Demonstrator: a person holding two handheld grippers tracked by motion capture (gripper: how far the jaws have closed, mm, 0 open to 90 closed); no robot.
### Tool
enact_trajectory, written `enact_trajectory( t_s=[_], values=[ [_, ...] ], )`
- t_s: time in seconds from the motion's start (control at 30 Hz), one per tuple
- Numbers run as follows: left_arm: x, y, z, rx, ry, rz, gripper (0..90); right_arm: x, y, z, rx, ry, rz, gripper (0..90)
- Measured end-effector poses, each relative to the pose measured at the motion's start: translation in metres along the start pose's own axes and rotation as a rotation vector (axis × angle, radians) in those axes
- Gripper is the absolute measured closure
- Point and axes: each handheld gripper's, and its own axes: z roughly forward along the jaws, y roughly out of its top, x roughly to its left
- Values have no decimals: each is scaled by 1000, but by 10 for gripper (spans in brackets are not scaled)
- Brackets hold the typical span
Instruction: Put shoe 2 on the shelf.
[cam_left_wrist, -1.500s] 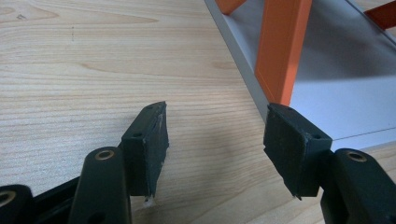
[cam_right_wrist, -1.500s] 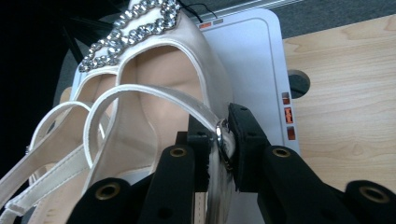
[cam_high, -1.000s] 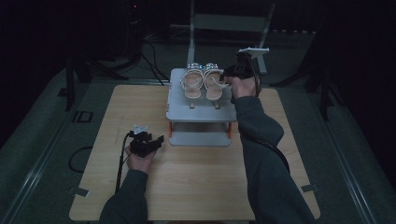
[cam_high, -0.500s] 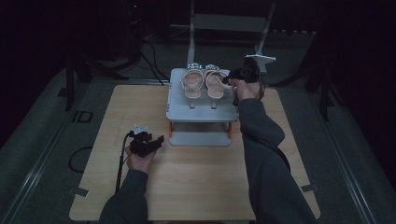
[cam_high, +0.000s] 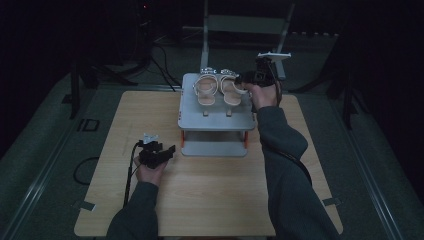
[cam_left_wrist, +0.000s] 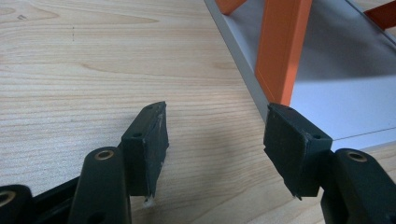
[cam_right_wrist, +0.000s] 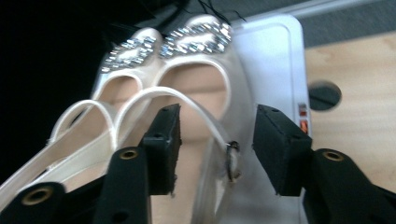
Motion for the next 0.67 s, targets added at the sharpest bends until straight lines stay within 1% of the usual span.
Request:
enact_trajectory(
  t_s=[0.03,0.07,0.1,0.13,0.2,0.27,0.3,0.33,0.37,0.4,0.43,0.47,0.57,0.67],
  values=[
    [0,0,0,0,0,0,402,1,0,-2,-13,5,-9,492],
    [0,0,0,0,0,0,402,1,0,-2,-13,5,-9,492],
    [0,0,0,0,0,1,402,1,1,-6,-57,22,-23,489],
    [0,0,0,1,0,1,402,2,1,-8,-84,32,-27,485],
    [0,0,0,1,0,1,402,2,1,-12,-126,59,-40,482],
    [0,0,0,1,0,1,402,3,1,-15,-170,74,-48,483],
    [0,0,0,-1,0,-1,402,4,0,-18,-204,78,-54,488],
    [0,0,0,1,0,1,402,4,0,-22,-258,73,-66,480],
    [0,0,0,0,0,0,402,5,0,-25,-289,70,-76,478],
    [0,0,0,1,0,1,402,5,1,-27,-288,76,-77,479],
    [0,0,0,2,1,2,402,6,2,-28,-273,69,-85,479],
    [0,0,0,2,0,2,402,6,3,-30,-261,46,-90,479],
    [0,0,0,1,0,2,402,2,5,-34,-271,51,-82,479],
    [0,0,0,0,1,-3,401,-4,4,-37,-280,39,-80,478]
  ],
)
